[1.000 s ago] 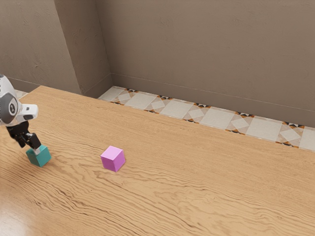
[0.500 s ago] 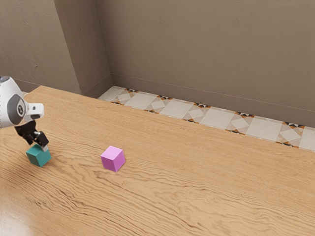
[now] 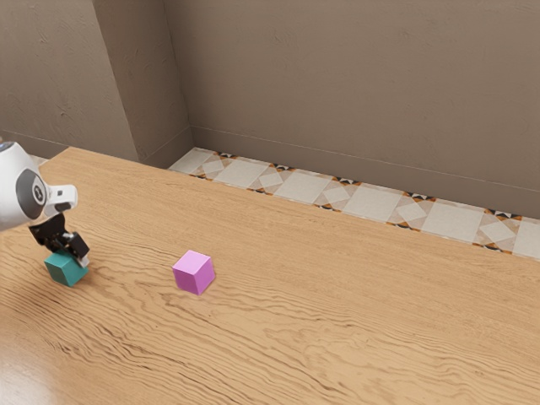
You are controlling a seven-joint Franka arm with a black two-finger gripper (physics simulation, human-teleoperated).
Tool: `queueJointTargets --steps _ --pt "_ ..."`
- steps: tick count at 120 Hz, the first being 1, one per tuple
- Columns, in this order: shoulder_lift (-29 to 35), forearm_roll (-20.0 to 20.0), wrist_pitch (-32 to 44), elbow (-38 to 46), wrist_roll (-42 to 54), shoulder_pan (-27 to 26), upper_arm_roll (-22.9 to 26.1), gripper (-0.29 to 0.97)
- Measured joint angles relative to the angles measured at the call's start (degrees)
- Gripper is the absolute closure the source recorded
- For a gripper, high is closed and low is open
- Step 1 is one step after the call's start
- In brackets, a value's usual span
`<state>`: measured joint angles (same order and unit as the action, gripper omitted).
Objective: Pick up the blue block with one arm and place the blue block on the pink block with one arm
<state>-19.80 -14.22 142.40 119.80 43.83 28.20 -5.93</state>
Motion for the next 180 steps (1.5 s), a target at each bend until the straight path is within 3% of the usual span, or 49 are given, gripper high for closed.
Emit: queueJointTargets --steps 29,52,83,100,117,131,154,180 --pt "-0.7 -1.2 -0.1 0.0 0.4 0.8 0.0 0.14" --pt "-0.7 -1.3 0.0 0.0 0.5 1.0 -0.1 0.30" --pt "0.4 -0.7 0.2 -0.1 0.0 0.4 0.1 0.33" --pt "5.5 -1.0 -0.9 -0.4 -1.2 -4.0 5.3 0.33" --pt "8.6 -1.4 -2.4 -0.5 -5.2 -5.1 11.8 0.34" --pt "10.3 -1.0 -4.2 0.0 -11.0 -5.1 13.4 0.34" --pt "10.7 8.7 -8.9 0.5 -24.9 -5.3 17.3 0.34" --pt "10.8 11.7 -15.4 0.4 -40.9 -5.1 19.8 0.33"
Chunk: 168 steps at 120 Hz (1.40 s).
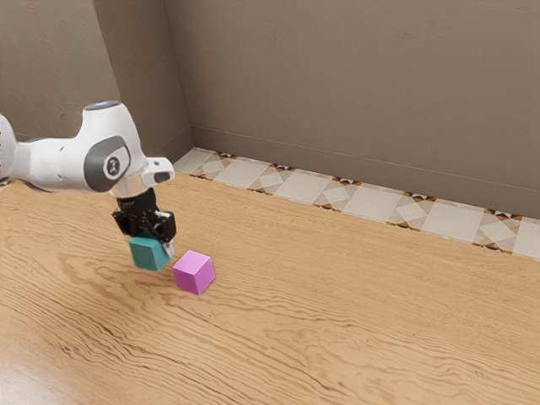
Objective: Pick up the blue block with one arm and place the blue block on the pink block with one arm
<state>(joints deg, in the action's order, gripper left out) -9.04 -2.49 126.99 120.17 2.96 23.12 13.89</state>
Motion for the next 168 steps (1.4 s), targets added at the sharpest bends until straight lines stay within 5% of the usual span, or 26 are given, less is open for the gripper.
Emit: queueJointTargets --steps 37,57,124,168 --pt "-2.2 9.9 -1.8 -2.4 -13.0 -1.9 4.5 0.33" --pt "-2.2 12.0 2.0 -1.7 -15.8 -1.8 6.0 0.34" --pt "-2.0 1.1 14.0 2.4 -9.0 0.2 5.8 0.34" --pt "-3.4 -0.1 13.2 2.0 0.1 0.2 5.1 0.33"
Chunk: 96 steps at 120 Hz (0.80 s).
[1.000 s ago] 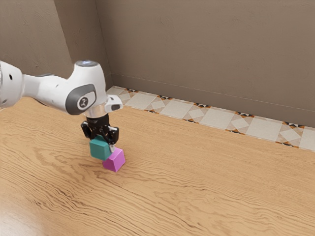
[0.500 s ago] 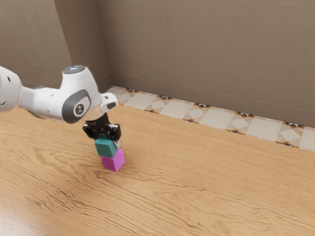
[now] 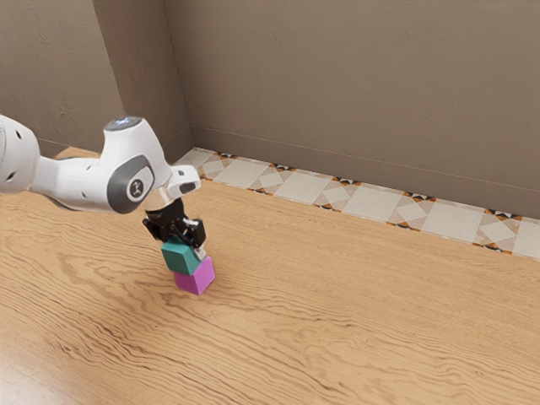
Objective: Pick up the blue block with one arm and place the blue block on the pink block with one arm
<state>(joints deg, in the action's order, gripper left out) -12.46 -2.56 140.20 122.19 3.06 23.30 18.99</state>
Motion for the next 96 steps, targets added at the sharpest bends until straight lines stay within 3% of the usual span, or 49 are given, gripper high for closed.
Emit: queueJointTargets --steps 55,96 --pt "-1.3 -0.3 -1.6 -4.1 5.7 -0.1 0.1 0.34" --pt "-1.9 0.3 -2.0 -4.0 2.3 -0.3 0.0 0.34"
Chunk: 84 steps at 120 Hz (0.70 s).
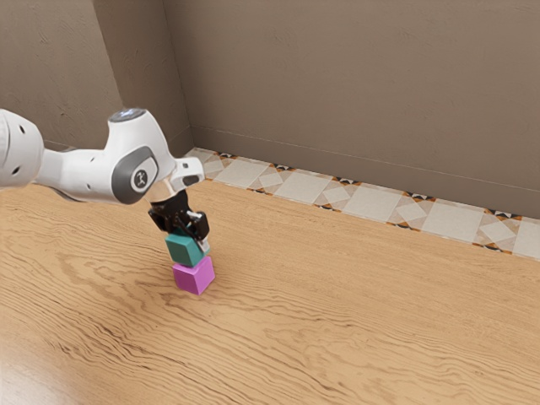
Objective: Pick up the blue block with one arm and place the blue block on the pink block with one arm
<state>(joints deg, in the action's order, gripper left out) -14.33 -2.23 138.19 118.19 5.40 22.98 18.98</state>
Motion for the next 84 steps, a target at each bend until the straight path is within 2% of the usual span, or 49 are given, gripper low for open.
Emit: queueJointTargets --steps 84 --pt "0.2 0.4 -0.2 0.8 -7.1 -0.1 0.0 0.34"
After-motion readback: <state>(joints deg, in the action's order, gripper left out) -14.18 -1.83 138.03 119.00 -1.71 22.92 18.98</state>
